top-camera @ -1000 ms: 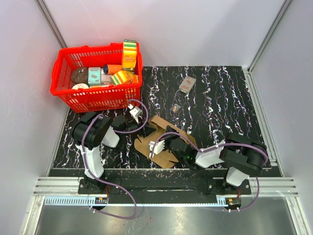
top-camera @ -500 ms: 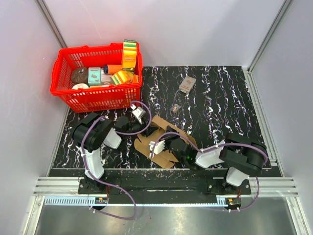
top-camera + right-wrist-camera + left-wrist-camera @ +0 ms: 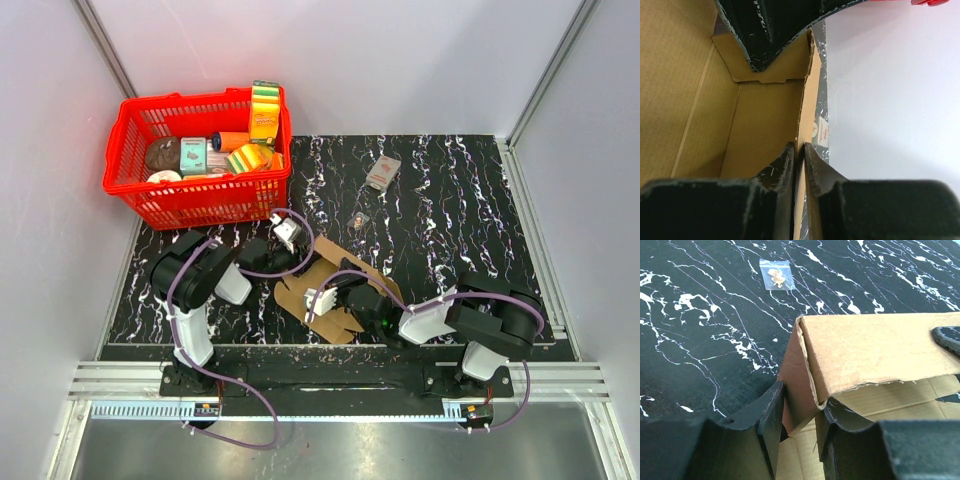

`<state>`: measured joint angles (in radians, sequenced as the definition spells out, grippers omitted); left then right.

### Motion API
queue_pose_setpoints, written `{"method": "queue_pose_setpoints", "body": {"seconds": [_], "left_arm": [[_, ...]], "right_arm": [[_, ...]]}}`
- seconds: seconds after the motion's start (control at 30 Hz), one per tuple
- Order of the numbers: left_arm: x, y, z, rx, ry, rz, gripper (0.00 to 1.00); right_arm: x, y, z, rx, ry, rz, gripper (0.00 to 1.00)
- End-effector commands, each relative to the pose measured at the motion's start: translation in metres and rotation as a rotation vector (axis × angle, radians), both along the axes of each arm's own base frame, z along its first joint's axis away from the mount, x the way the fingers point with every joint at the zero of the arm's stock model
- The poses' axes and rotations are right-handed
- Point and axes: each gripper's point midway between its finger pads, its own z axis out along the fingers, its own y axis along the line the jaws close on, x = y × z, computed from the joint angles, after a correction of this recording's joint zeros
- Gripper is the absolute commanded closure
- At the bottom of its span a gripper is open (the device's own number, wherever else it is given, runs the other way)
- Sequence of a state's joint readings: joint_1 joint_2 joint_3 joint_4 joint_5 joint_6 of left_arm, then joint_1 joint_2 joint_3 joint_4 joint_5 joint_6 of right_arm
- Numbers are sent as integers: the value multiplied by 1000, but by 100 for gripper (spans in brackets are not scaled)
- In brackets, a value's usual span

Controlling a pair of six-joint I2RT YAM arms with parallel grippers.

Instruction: Fold the paper box

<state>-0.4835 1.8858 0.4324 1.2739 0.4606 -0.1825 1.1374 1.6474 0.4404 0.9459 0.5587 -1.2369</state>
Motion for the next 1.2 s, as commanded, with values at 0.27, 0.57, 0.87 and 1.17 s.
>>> {"method": "queue_pose_setpoints", "body": {"seconds": [0.27,0.57,0.87,1.17], "left_arm": [[17,-9,80,-78,-314,107,78],[17,-10,76,-15,-327,172,86],[15,-11,75,-12,-323,170,91],[15,-11,73,-6,-319,169,91]], "right_arm": [[-7,9,2,69,16,21,81],[-8,12,-1,75,23,27,79],[-13,18,12,166,46,38,61],[-26,26,36,284,149,54,35]]}}
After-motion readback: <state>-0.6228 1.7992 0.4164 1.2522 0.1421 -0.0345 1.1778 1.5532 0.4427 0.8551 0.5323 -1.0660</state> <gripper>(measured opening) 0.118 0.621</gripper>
